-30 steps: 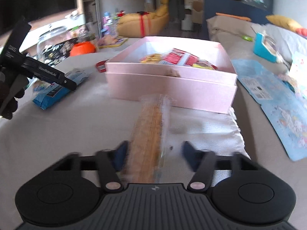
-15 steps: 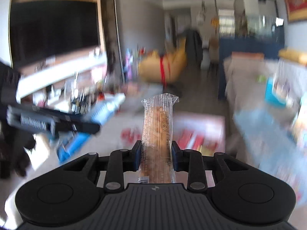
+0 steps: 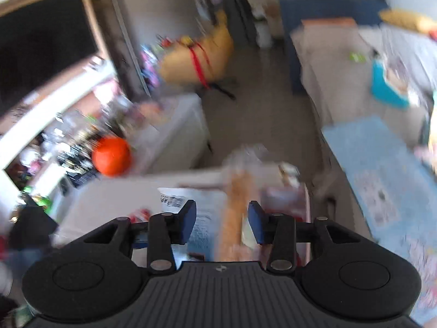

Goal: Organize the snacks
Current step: 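Carry both packets over the pink box and open both tools to release, then grasp the red snack packet with the right tool while the left grasps the lollipop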

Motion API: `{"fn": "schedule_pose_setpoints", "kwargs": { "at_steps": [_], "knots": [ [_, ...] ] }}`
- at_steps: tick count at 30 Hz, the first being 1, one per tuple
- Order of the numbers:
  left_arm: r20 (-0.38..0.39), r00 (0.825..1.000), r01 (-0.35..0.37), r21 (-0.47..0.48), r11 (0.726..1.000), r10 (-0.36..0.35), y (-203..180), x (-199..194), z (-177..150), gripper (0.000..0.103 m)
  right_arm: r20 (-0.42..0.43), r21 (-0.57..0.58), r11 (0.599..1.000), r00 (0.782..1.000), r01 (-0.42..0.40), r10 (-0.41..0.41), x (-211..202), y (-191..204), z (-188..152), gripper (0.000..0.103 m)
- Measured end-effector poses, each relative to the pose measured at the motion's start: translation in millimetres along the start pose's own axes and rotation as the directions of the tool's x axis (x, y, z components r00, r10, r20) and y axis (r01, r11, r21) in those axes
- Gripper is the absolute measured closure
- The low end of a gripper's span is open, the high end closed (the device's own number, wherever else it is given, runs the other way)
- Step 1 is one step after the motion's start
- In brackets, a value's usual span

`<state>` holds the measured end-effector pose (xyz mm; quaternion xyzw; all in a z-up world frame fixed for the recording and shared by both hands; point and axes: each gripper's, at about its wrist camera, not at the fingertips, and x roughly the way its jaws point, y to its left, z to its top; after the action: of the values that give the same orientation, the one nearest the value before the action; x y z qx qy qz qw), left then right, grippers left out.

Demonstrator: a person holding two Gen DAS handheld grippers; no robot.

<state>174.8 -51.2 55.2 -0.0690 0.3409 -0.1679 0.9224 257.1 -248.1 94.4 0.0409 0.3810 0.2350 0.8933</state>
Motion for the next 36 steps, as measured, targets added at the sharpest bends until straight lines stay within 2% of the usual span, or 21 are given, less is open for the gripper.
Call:
{"fn": "schedule_pose_setpoints", "kwargs": {
  "at_steps": [3,6,8,10,12,14,18,19,22,29,30,34,36],
  "knots": [
    [0.009,1.000,0.010,-0.012,1.000,-0.010,9.6,-20.0,1.1,0.017,-0.032,0.047,0.999,0.999,-0.004,0.006,13.9,-10.7,-9.3,0.061],
    [0.074,0.997,0.021,-0.048,0.999,-0.017,27.7,-57.2,-2.2,0.017,-0.012,0.022,0.999,1.000,0.024,-0.024,14.6,-1.8,-8.5,0.058],
    [0.119,0.992,-0.028,-0.072,0.997,0.036,42.2,-83.7,-8.9,0.017,0.017,-0.032,0.998,0.998,0.056,-0.056,9.3,14.2,-9.2,0.049],
    [0.144,0.978,-0.136,-0.120,0.983,0.153,68.8,-112.5,-22.6,0.017,0.044,-0.099,0.993,0.997,0.063,-0.059,6.5,35.0,-10.5,0.040],
    [0.128,0.954,-0.243,-0.200,0.949,0.271,98.3,-130.1,-34.6,0.018,0.054,-0.163,0.986,0.998,0.044,-0.035,5.8,62.4,-11.4,0.035],
    [0.089,0.930,-0.311,-0.323,0.894,0.356,136.3,-148.7,-55.2,0.019,0.035,-0.202,0.979,0.999,-0.004,0.012,9.1,85.9,-9.2,0.034],
    [0.007,0.907,-0.363,-0.497,0.788,0.422,190.8,-173.6,-93.0,0.020,-0.085,-0.176,0.977,0.990,-0.122,0.109,46.9,133.9,0.4,0.033],
    [-0.008,0.908,-0.365,-0.511,0.778,0.420,198.0,-177.9,-98.7,0.021,-0.129,-0.158,0.977,0.984,-0.142,0.122,62.4,145.1,2.8,0.033],
    [-0.022,0.910,-0.363,-0.523,0.771,0.413,209.2,-185.7,-110.2,0.025,-0.233,-0.115,0.982,0.965,-0.147,0.117,110.8,169.6,6.4,0.033],
    [-0.006,0.912,-0.334,-0.589,0.736,0.410,233.5,-204.6,-126.4,0.026,-0.306,-0.149,0.987,0.947,0.052,-0.096,193.9,203.0,-8.6,0.033],
    [-0.004,0.913,-0.330,-0.594,0.734,0.407,235.1,-202.7,-126.5,0.026,-0.318,-0.140,0.988,0.942,0.067,-0.109,200.7,203.1,-10.6,0.030],
    [-0.012,0.913,-0.343,-0.563,0.752,0.407,234.1,-192.7,-125.9,0.026,-0.309,-0.170,0.985,0.948,0.027,-0.079,189.6,210.0,-22.4,0.027],
    [-0.021,0.905,-0.371,-0.525,0.766,0.424,232.4,-182.4,-119.2,0.026,-0.317,-0.218,0.975,0.947,-0.031,-0.041,174.2,216.5,-37.0,0.042]
  ]
}}
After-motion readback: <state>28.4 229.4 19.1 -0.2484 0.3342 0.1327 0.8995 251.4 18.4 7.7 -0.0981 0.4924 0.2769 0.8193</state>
